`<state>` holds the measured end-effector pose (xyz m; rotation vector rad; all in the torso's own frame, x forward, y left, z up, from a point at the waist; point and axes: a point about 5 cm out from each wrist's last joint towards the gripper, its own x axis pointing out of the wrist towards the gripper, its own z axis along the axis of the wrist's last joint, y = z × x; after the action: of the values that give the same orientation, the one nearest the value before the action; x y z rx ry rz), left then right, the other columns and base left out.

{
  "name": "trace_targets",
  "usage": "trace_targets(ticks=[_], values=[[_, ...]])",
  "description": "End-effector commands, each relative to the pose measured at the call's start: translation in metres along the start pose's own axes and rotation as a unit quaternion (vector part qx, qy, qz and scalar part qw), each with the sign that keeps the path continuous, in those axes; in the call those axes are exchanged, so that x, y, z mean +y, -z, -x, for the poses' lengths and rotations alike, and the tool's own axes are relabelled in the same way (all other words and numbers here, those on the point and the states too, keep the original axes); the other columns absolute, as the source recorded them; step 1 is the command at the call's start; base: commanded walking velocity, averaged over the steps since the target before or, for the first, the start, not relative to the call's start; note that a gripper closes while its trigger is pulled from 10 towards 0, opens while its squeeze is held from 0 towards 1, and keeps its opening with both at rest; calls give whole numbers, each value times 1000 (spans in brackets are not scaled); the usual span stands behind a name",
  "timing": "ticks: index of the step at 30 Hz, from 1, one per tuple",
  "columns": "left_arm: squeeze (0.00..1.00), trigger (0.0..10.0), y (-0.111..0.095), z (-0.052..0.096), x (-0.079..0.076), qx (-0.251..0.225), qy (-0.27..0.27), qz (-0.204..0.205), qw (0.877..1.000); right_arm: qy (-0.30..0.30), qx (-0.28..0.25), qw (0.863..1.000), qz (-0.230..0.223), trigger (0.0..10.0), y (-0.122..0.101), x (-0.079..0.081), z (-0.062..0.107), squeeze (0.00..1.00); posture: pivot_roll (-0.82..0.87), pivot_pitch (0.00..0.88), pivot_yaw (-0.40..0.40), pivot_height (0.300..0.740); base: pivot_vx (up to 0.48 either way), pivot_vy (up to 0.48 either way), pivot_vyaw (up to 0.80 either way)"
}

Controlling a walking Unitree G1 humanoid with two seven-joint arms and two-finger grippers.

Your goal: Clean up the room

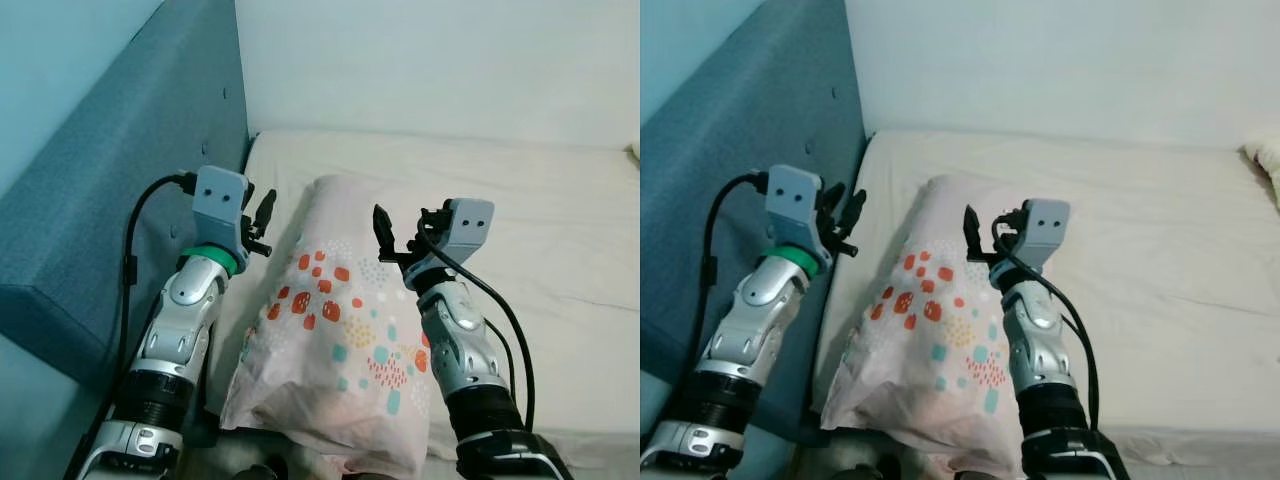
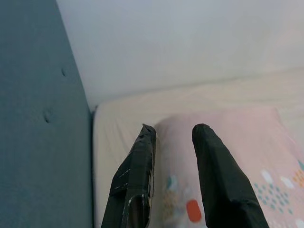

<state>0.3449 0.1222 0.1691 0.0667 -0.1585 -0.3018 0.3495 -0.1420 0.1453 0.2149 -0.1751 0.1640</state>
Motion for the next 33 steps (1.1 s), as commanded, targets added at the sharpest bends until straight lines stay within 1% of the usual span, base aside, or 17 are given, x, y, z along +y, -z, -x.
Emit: trace_targets(ticks=[1,2,5,7,9,10,14,18,26,33], values=[[0,10000,10,3,-3,16,11,-8,1000,6,1,1000,2,10000,2,-1,2,0,40,65,57,735,0,0,0],[0,10000,19,6,-4,33,14,-12,999,7,1,1000,2,10000,3,-1,3,0,38,73,58,730,0,0,0],[0,10000,24,8,-4,44,16,-14,999,8,1,1000,3,10000,3,-1,4,0,38,73,58,725,0,0,0],[0,10000,35,11,-5,67,17,-18,997,12,5,1000,6,10000,4,-2,5,0,34,69,58,715,0,0,0],[0,10000,37,12,-5,69,19,-19,997,13,3,1000,5,10000,3,-3,5,0,37,85,59,710,0,0,0],[0,10000,39,13,-5,74,17,-18,997,19,5,1000,1,10000,4,-5,6,0,34,69,57,705,0,0,0],[0,10000,39,13,-7,72,22,-20,997,24,4,1000,-2,10000,3,-7,5,0,35,89,64,690,0,0,0],[0,10000,41,13,-8,76,21,-18,997,31,8,999,-5,10000,6,-7,7,0,31,79,66,675,0,0,0],[0,10000,41,12,-11,74,26,-19,997,33,11,999,-7,10000,8,-7,11,0,29,93,74,645,0,0,0],[0,10000,41,11,-12,74,29,-19,997,36,10,999,-9,10000,8,-7,10,0,29,91,76,630,0,0,0]])
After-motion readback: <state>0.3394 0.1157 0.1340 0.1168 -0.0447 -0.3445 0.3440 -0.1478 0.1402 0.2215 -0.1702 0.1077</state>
